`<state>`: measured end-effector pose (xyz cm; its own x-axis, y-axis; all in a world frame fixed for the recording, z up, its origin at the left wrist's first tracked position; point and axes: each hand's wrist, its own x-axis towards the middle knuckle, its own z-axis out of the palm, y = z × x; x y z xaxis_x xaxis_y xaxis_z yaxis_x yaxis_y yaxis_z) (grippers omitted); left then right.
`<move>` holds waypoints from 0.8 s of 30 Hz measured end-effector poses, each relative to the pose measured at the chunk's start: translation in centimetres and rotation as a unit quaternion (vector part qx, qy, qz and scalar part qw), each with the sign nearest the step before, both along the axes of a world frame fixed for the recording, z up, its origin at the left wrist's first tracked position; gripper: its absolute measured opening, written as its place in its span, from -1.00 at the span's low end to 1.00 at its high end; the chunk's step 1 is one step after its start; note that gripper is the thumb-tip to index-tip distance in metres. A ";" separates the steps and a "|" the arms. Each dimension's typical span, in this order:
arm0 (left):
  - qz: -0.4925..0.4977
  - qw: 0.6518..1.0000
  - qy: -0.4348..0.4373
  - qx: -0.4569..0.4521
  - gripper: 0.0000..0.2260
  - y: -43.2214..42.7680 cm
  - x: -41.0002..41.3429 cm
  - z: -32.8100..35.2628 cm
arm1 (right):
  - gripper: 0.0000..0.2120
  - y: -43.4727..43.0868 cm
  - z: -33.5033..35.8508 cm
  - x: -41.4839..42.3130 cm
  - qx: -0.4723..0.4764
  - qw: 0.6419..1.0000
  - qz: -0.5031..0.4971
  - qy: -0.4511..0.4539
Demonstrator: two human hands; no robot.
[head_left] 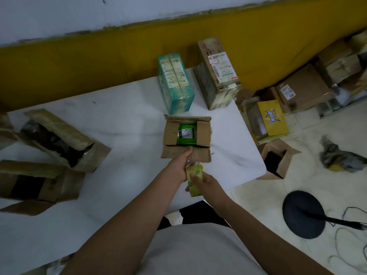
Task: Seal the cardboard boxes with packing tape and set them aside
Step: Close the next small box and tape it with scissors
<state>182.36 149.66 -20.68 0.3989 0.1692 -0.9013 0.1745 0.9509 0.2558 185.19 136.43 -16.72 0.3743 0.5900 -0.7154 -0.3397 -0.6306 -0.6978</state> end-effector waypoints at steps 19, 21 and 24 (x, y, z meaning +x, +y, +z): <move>-0.135 0.906 0.230 0.329 -0.76 0.1 -4.3 3.2 | -0.76 4.7 -1.9 3.7 0.041 0.991 -0.119 0.050; -0.239 0.679 0.236 0.653 -0.80 0.3 -5.3 4.9 | -0.78 5.1 -1.9 4.0 0.044 0.993 -0.097 0.045; -0.414 0.534 0.097 0.730 -0.70 2.4 -3.5 5.6 | -0.87 5.3 -1.7 4.3 0.044 0.997 -0.058 0.028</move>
<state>178.81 152.09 -15.10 0.8055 0.5862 -0.0868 0.5384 -0.6627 0.5206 189.47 141.68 -18.42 0.4041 0.6059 -0.6853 -0.4472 -0.5227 -0.7258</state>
